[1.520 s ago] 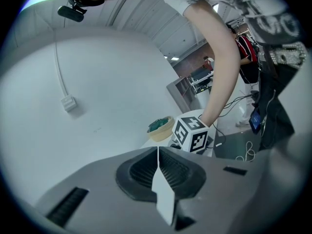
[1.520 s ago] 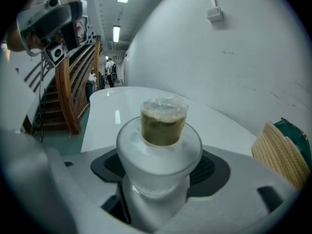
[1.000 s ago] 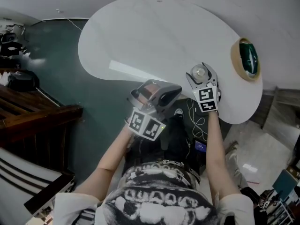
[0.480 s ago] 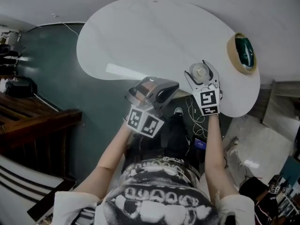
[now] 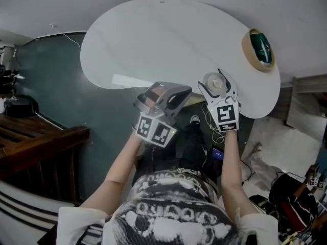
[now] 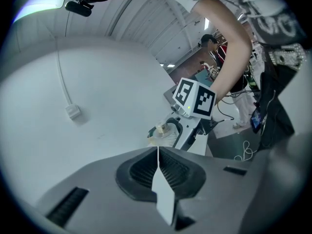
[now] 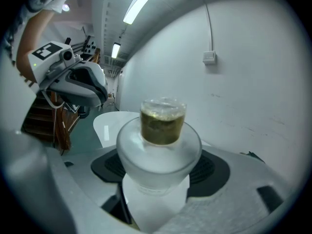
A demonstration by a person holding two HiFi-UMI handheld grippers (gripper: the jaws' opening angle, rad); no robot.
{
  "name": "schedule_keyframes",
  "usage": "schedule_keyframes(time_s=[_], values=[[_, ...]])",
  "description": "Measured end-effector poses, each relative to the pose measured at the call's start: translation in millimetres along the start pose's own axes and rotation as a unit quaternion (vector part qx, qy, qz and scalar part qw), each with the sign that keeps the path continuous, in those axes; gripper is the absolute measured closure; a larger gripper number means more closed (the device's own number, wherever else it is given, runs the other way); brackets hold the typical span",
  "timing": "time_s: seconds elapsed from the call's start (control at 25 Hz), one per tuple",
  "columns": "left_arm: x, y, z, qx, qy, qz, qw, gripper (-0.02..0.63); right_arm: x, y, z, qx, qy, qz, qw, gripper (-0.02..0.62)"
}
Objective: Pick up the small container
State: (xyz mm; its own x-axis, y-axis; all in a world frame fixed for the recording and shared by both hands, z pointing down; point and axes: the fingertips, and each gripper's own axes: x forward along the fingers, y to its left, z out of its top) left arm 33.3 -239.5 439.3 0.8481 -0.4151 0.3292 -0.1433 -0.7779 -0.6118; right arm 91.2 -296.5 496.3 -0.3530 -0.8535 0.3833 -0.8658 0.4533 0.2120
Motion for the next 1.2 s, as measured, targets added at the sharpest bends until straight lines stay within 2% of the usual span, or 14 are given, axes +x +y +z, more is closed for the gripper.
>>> schedule_keyframes(time_s=[0.2,0.72,1.2], values=[[-5,-4,-1,0.004,-0.006,-0.006,1.0,0.6,-14,15,-3,0.015,0.0,-0.007,1.0,0.252],[-50,-15,4,0.012,-0.018,-0.004,0.9998,0.6,-58,71,19,0.02,-0.01,-0.019,1.0,0.252],[-74,-23,10,0.014,-0.023,0.004,0.9996,0.6,-93,110,26,0.028,-0.017,-0.015,0.999,0.252]])
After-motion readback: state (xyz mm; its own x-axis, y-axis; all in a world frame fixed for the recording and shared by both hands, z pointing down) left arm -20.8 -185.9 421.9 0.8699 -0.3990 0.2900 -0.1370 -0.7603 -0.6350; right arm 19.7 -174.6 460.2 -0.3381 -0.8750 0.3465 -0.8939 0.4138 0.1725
